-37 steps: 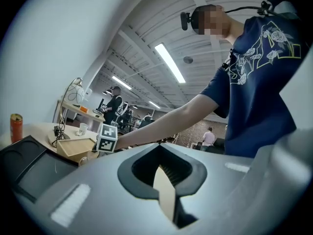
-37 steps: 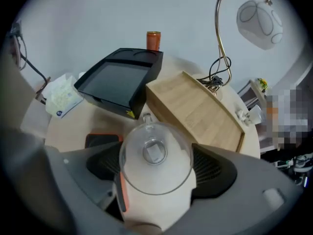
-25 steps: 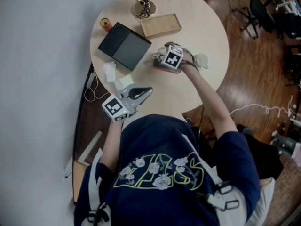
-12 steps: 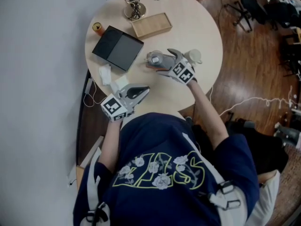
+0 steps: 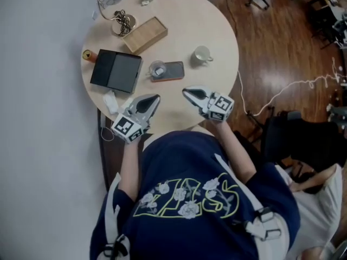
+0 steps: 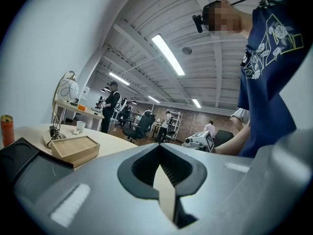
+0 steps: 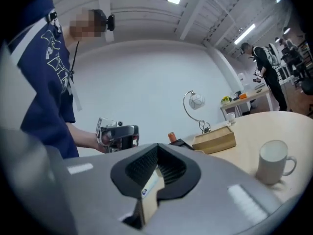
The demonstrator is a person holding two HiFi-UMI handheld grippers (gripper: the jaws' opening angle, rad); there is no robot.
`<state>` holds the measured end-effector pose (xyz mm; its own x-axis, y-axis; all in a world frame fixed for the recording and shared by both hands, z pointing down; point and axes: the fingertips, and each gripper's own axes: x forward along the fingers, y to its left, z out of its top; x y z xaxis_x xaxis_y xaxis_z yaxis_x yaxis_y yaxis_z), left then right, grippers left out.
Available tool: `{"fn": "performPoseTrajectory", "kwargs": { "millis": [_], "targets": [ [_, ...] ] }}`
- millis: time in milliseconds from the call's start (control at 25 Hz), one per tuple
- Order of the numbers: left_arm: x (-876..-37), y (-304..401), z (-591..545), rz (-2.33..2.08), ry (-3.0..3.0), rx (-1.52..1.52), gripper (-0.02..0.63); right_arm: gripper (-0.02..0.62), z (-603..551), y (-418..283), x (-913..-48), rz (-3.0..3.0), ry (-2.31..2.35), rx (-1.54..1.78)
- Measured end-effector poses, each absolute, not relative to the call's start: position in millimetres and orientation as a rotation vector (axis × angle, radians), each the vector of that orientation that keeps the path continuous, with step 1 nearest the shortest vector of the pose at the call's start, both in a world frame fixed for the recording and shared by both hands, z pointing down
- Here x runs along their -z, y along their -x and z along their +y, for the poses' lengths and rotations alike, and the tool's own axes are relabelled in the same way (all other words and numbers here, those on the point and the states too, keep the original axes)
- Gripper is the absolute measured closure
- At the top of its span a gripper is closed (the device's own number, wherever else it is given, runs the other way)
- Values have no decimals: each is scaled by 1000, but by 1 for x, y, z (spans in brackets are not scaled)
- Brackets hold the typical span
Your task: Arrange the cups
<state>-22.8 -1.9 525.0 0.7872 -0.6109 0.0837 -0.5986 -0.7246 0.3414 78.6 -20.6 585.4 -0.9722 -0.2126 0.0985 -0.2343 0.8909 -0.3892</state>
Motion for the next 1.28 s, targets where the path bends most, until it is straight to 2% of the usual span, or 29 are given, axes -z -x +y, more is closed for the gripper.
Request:
{"fn": "performPoseTrajectory", "kwargs": {
  "millis": [240, 400, 440, 480, 560, 600, 680, 800, 840, 880, 920, 1280],
  "targets": [
    [-535, 6, 0, -866, -2650, 0, 603, 595, -7, -71, -576, -3023, -302, -570],
    [-531, 6, 3, -865, -2645, 11, 603, 590, -34, -89, -607, -2830, -274, -498],
    [-532, 6, 4, -866, -2643, 4, 603, 482, -51, -101, -623, -2730, -275, -489],
    [-533, 7, 5, -867, -2640, -4, 603, 313, -70, -115, -641, -2617, -277, -481],
    [-535, 9, 8, -872, -2630, -17, 603, 262, -111, -146, -679, -2374, -280, -467],
    [-535, 11, 10, -877, -2625, -21, 603, 156, -133, -161, -698, -2251, -281, -460],
    [-536, 14, 12, -890, -2606, -24, 603, 132, -173, -190, -736, -2020, -280, -444],
    [-538, 20, 14, -922, -2573, -14, 603, 141, -215, -215, -783, -1782, -266, -417],
    [-538, 23, 14, -937, -2562, -12, 603, 164, -221, -216, -795, -1749, -258, -404],
    [-539, 25, 14, -952, -2550, -12, 603, 309, -224, -213, -804, -1737, -243, -380],
    [-541, 28, 14, -968, -2541, -15, 603, 541, -223, -209, -809, -1735, -221, -349],
    [-551, 38, 13, -999, -2522, -40, 603, 558, -169, -168, -770, -1669, -75, -135]
  ]
}}
